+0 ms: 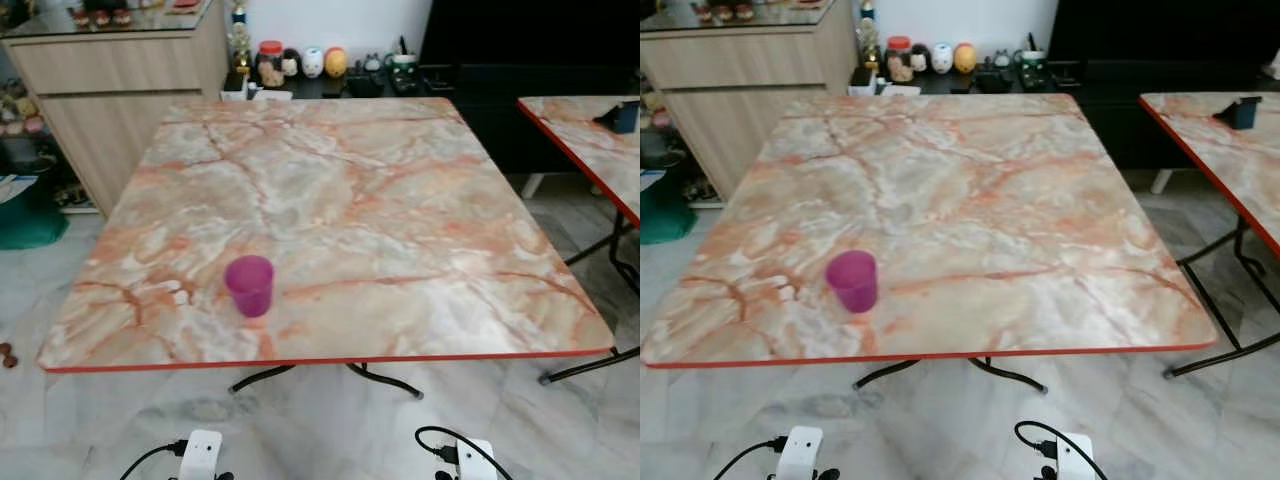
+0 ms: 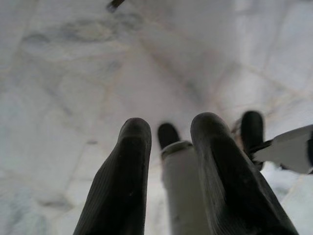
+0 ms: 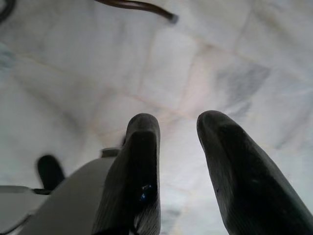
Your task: Setting the table
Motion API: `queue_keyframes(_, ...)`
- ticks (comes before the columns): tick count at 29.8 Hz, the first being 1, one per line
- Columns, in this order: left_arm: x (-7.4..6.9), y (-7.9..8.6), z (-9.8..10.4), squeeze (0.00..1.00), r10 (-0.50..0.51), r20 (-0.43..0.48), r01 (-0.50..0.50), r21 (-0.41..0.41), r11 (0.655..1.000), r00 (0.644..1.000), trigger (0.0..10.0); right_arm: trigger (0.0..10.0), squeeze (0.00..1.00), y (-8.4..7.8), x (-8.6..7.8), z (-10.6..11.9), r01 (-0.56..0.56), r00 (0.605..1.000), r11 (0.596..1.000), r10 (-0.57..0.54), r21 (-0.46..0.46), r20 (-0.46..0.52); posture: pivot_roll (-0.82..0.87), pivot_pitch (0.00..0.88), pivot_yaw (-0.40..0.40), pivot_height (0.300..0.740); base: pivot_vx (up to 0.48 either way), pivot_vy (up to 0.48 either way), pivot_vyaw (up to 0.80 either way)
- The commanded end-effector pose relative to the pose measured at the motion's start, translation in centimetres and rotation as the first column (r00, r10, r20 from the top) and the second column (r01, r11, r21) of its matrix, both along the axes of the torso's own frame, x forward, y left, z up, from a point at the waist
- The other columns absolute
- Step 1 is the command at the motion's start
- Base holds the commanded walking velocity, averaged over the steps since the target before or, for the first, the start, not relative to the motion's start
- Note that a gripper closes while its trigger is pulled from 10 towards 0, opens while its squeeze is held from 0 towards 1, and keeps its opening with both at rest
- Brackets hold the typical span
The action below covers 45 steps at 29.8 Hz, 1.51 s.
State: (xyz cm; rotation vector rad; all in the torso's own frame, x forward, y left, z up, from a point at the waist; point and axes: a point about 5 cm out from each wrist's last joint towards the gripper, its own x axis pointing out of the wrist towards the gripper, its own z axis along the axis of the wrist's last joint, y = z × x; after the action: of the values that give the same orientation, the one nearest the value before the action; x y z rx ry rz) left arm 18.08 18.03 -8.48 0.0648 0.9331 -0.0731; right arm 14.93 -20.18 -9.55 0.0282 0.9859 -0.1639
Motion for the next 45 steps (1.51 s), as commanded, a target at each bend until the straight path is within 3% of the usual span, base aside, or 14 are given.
queue_keyframes(1, -0.7, 0.4, -0.3, 0.00, 0.029, -0.023, -0.029, 0.004, 1.000, 0.999, 10.0, 10.0, 0.00, 0.1, 0.1, 0.0, 0.005, 1.000, 1.000, -0.005, 0.001, 0.003, 0.01, 0.000, -0.020, 0.740, 0.000, 0.000, 0.00)
queue_keyframes(18, -0.6, 0.5, -0.2, 0.00, 0.043, -0.011, -0.042, 0.014, 0.999, 0.999, 10.0, 10.0, 0.00, 0.1, 0.2, 0.1, 0.003, 1.000, 1.000, -0.003, 0.001, 0.006, 0.01, 0.000, -0.019, 0.740, 0.000, 0.000, 0.00)
queue_keyframes(27, 0.0, 0.2, 0.3, 0.00, -0.002, 0.073, 0.000, 0.021, 1.000, 0.997, 10.0, 10.0, 0.00, -0.1, 0.1, 0.1, 0.011, 1.000, 1.000, -0.011, -0.006, 0.003, 0.03, 0.000, -0.020, 0.740, 0.000, 0.000, 0.00)
queue_keyframes(34, 0.2, -0.1, 0.4, 0.00, -0.048, 0.087, 0.046, 0.031, 0.998, 0.995, 10.0, 10.0, 0.00, -0.3, 0.1, 0.1, 0.003, 1.000, 1.000, -0.003, -0.009, 0.003, 0.04, 0.000, -0.028, 0.740, 0.000, 0.000, 0.00)
queue_keyframes(45, 0.3, -0.2, 0.5, 0.00, -0.040, 0.111, 0.037, 0.034, 0.999, 0.993, 10.0, 10.0, 0.00, -0.5, 0.2, 0.2, -0.008, 1.000, 1.000, 0.008, -0.012, 0.003, 0.06, 0.000, -0.033, 0.740, 0.000, 0.000, 0.00)
